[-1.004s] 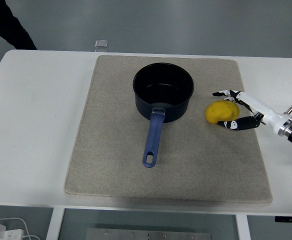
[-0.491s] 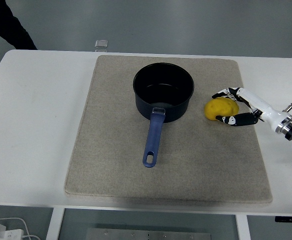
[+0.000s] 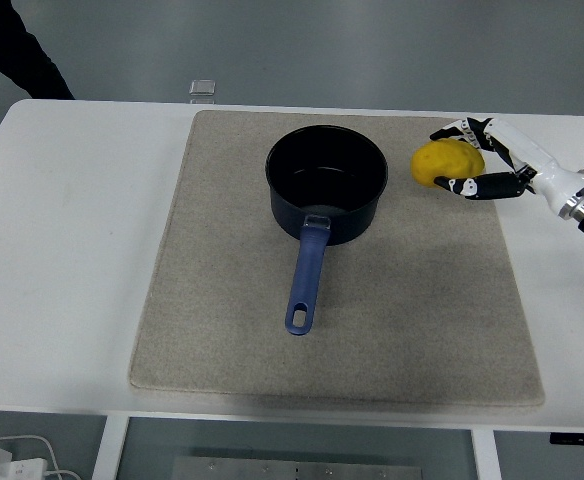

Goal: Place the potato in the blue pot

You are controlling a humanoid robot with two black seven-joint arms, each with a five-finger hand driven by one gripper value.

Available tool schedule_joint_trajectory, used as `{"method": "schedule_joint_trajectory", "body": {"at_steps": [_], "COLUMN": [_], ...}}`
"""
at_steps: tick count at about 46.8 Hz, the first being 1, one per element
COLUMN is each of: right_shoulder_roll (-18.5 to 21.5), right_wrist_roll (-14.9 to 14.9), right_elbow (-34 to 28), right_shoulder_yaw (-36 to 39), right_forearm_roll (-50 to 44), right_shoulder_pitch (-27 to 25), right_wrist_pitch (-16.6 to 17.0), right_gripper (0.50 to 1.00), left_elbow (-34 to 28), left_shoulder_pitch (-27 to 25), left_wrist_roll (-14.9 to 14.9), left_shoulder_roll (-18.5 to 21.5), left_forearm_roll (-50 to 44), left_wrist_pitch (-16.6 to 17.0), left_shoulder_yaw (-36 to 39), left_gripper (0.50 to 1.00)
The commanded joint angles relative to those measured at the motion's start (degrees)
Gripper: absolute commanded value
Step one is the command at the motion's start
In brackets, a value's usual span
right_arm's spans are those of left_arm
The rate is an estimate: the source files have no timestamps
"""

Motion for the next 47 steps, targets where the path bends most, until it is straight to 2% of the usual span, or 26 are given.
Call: {"method": "schedule_joint_trajectory", "body": {"at_steps": [1,6,18,47], "right_shoulder_roll": [0.2,0.6,2.7,18.4], "right_wrist_roll": [0.0,0.0,0.0,0.0], "right_elbow": [0.0,0.0,-0.8,-11.9], "right_shoulder_yaw": [-0.2,-1.3,-6.0,-9.8], "right_forearm_roll": [1.6,3.3,6.2,6.6], "right_shoulder_pitch": [2.0,4.6,10.0,13.5], "right_wrist_pitch": [0.6,1.7,1.8,1.9], "right_gripper": [0.500,0.500,0.500,0.500], "left_elbow": [-0.1,-0.1,0.0,0.2], "left_shoulder_pitch": [0.0,0.0,0.0,0.0], "left_wrist_roll": [0.0,0.0,0.0,0.0], "left_shoulder_roll": [0.0,0.0,0.0,0.0], "left_forearm_roll": [-0.1,0.0,-0.1,0.0], "left_wrist_pitch": [0.0,0.0,0.0,0.0], "left_shoulder_yaw": [0.0,0.0,-0.1,-0.1], "left_gripper": [0.996,0.996,0.996,0.996]}}
